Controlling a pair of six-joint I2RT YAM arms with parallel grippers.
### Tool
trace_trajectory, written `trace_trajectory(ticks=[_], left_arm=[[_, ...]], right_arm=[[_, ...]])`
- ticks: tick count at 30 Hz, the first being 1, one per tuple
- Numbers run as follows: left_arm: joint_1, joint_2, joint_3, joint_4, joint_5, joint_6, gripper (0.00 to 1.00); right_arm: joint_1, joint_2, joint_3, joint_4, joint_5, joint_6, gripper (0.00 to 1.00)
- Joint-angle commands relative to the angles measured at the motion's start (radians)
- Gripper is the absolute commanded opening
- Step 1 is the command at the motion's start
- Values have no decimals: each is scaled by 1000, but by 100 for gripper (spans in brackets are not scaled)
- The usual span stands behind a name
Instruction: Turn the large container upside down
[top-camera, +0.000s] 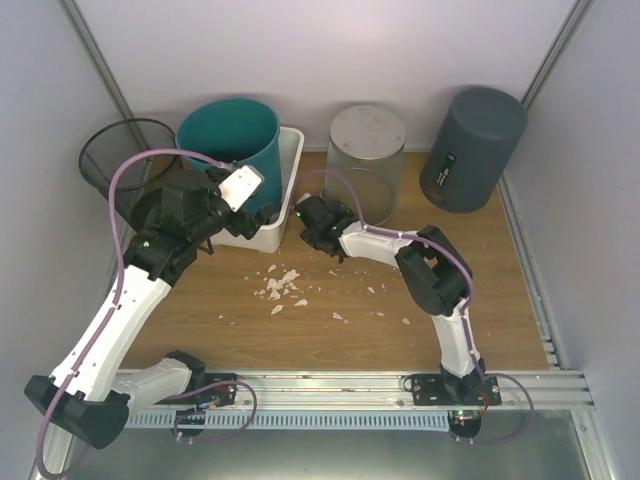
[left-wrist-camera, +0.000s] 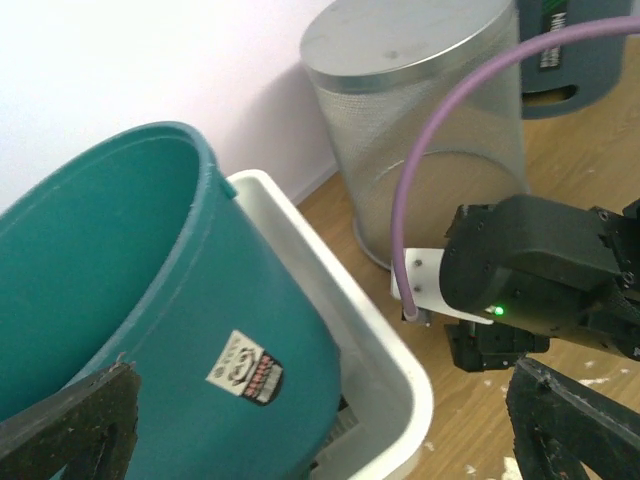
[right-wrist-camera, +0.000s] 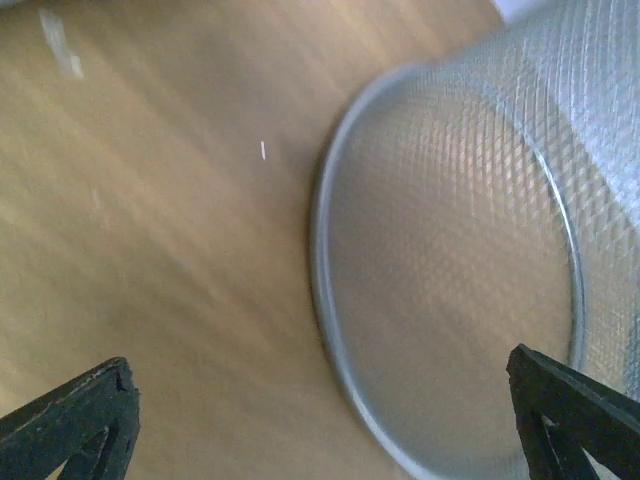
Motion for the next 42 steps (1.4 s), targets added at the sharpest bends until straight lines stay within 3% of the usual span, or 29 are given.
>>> trace_trajectory(ticks=[1,7,15,21,26,35,39,42], left_arm=[[11,-43,6,32,-128,35,99],[62,-16,65,-16,-248,170,99],[104,160,246,-155,-185,279,99],[157,353,586,-467,13,381,99],[163,528,808,-709,-7,481,99],[178,642,795,-801,-82,559,94],[178,689,825,-801,-98,552,83],[177,713,853,-801,-135,550,81]], right_arm=[[-27,122,182,-76,-72,-2,100],[-159,154,241,-91,-82,20,100],[-303,143,301,-95,-145,-85,100],[-265,51,247,-111,-207,-117,100],[-195,-71,169,-165,-255,-87,99],[-145,-383,75,-284,-324,17,100],[-145,-525,44,-320,-334,47,100],[-145,-600,22,-353,-331,67,100]])
